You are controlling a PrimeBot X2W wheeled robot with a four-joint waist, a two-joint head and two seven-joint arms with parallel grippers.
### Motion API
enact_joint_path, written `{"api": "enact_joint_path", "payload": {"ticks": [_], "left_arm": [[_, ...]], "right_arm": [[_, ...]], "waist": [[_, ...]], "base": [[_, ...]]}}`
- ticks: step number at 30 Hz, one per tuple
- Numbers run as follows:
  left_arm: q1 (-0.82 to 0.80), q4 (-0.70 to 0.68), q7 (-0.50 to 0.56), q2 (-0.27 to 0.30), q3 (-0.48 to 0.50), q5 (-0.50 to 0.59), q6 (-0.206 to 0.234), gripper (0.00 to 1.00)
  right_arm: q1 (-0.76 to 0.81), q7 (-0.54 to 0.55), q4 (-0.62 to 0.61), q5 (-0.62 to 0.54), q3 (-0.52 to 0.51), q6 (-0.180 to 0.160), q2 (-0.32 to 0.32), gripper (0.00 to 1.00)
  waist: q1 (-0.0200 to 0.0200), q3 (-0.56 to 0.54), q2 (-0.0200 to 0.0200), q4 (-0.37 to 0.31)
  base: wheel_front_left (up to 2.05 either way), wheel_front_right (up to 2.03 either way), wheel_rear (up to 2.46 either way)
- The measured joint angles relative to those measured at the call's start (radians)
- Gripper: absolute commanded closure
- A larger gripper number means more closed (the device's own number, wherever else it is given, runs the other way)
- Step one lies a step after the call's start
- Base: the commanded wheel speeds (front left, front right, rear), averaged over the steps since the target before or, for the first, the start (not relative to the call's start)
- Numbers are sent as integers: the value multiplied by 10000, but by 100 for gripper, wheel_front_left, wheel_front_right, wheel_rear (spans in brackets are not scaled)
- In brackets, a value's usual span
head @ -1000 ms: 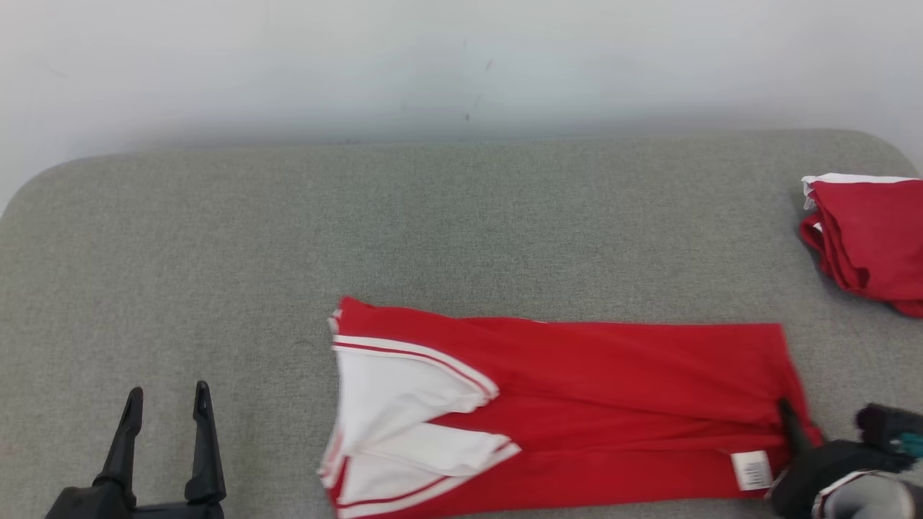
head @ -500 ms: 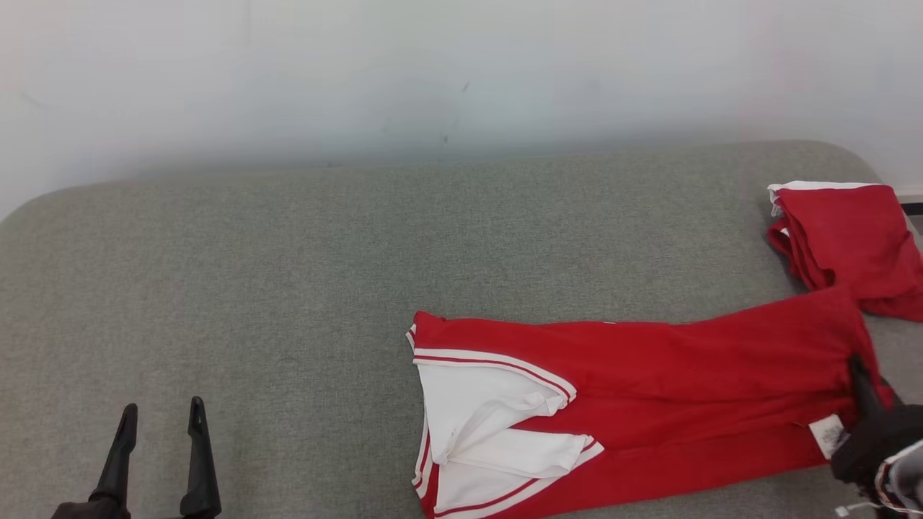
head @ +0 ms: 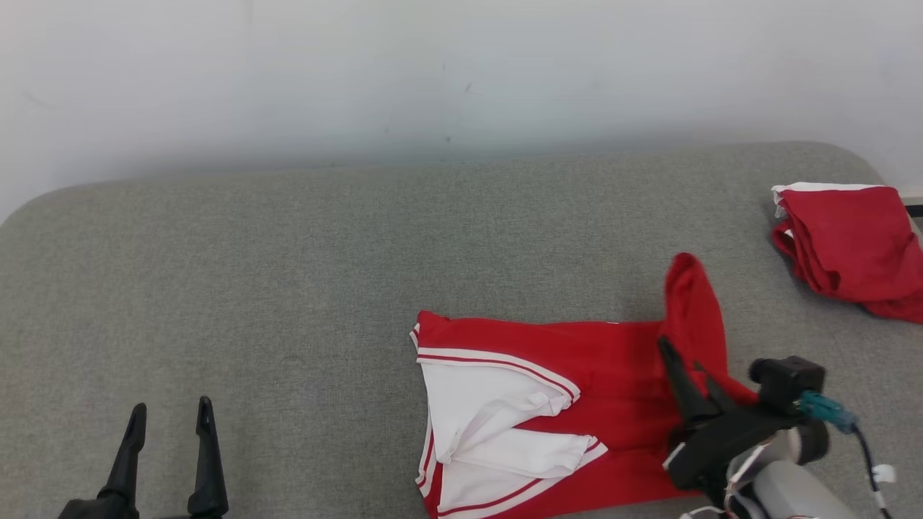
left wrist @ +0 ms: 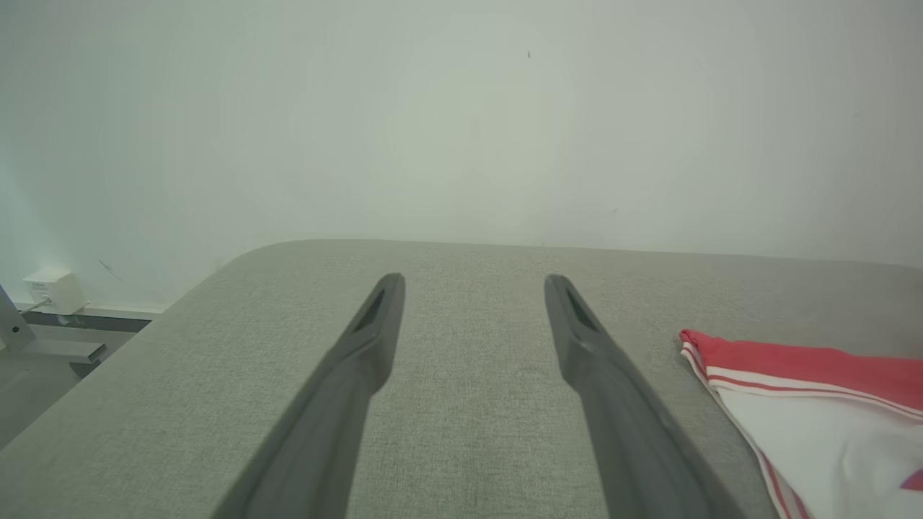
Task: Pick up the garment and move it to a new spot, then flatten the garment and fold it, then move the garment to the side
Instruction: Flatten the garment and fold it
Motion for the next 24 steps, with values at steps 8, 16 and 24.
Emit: {"api": "enact_joint_path", "payload": {"ticks": [8,16,24], "left_arm": [[-199,117,2,-2,-23,-12,12,0],[-405,330,0,0,27,-21,-140,0],[-550,412,0,-2,21,-25,-142,0]], "right_arm": [[92,322,-742,-274,640,0,1235,100],[86,573,-711,-395,1590,0,2105,100],[-168,483,-142,-224,2125,0,2522,100]], "waist": [[0,139,1,329],[0,238,0,681],[0,328,0,793]], "base": [[0,0,0],[0,0,0],[0,0,0]]}}
